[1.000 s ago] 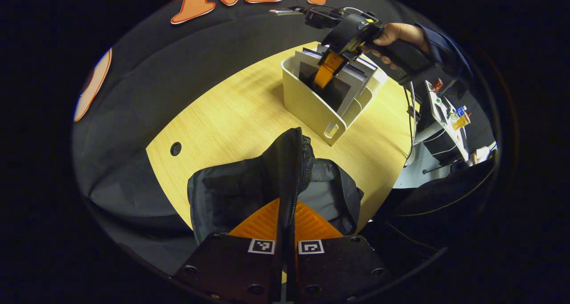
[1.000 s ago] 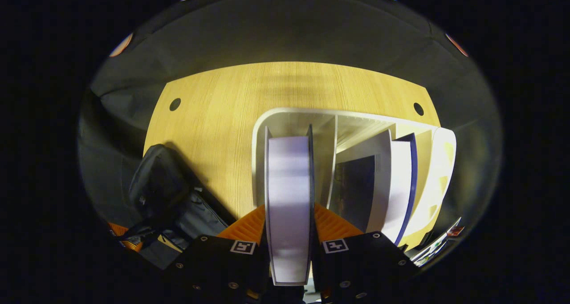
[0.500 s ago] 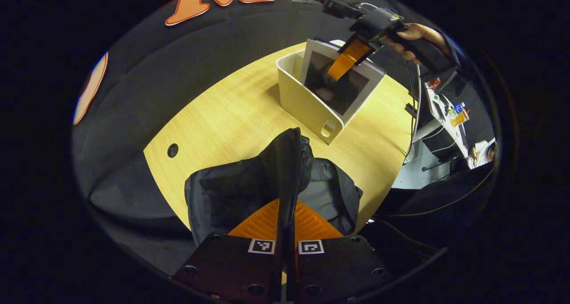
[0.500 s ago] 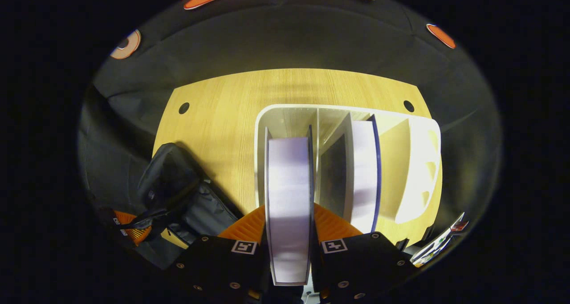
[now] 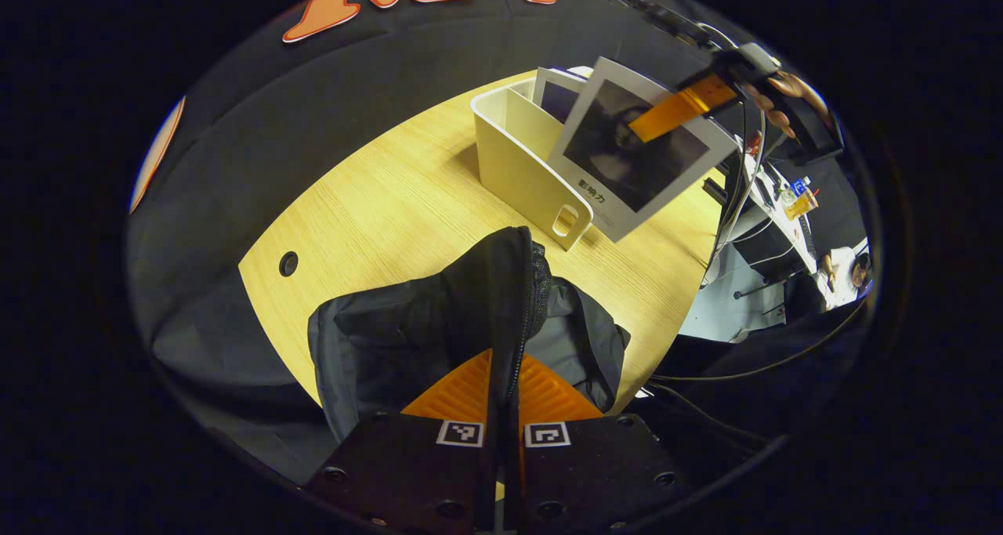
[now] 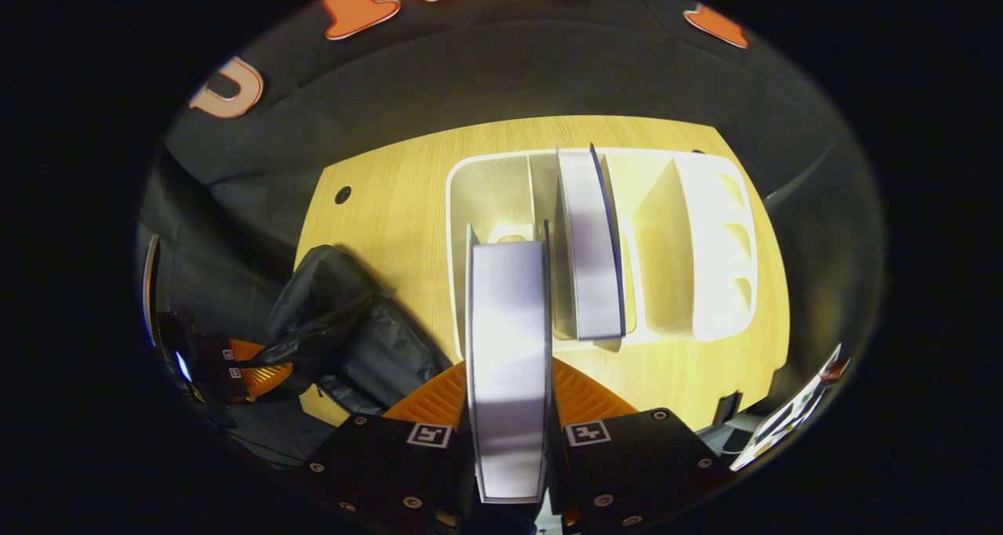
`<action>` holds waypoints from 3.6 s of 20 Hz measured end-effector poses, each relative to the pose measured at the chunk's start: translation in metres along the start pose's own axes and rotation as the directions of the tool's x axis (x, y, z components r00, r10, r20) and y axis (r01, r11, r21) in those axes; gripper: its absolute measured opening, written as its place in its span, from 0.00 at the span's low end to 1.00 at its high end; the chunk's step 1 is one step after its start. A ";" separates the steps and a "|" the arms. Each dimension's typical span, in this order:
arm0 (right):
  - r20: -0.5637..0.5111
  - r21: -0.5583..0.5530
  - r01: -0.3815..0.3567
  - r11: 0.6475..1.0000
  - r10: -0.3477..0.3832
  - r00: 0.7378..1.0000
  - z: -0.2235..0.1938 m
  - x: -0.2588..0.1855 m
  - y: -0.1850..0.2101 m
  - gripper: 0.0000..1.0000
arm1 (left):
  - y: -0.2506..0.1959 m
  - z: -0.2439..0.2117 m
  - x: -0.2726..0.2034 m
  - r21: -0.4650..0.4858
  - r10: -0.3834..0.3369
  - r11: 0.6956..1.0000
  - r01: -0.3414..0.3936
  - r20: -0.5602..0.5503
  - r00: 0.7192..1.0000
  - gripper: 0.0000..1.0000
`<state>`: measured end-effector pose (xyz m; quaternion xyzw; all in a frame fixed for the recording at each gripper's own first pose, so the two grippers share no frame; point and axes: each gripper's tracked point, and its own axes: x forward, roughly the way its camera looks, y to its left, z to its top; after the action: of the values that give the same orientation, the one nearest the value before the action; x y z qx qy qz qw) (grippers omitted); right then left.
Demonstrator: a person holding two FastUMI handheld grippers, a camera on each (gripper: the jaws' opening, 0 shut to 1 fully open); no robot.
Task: Open the schoolbag, grab two books from the bookshelf and put them into the schoolbag.
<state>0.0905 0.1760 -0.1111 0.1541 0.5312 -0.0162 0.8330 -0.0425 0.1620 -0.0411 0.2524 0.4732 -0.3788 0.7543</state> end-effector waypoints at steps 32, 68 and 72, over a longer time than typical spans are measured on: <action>0.268 0.321 -0.596 0.736 0.532 0.803 -0.109 0.002 0.090 0.37 | -0.010 0.027 -0.011 -0.130 -0.071 0.988 0.088 0.127 0.989 0.05; 0.130 0.166 -0.428 0.889 0.410 0.903 -0.130 0.130 0.172 0.98 | -0.028 0.025 -0.005 -0.243 0.028 0.970 0.021 0.199 0.980 0.05; 0.105 0.075 -0.372 0.925 0.363 0.926 -0.124 0.110 0.141 0.98 | -0.034 0.023 0.003 -0.272 0.066 0.962 -0.014 0.183 0.981 0.05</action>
<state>0.0558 0.3593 -0.2237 0.2889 0.4540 0.1086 0.8359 -0.0572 0.1245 -0.0349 0.1195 0.4406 -0.3179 0.8310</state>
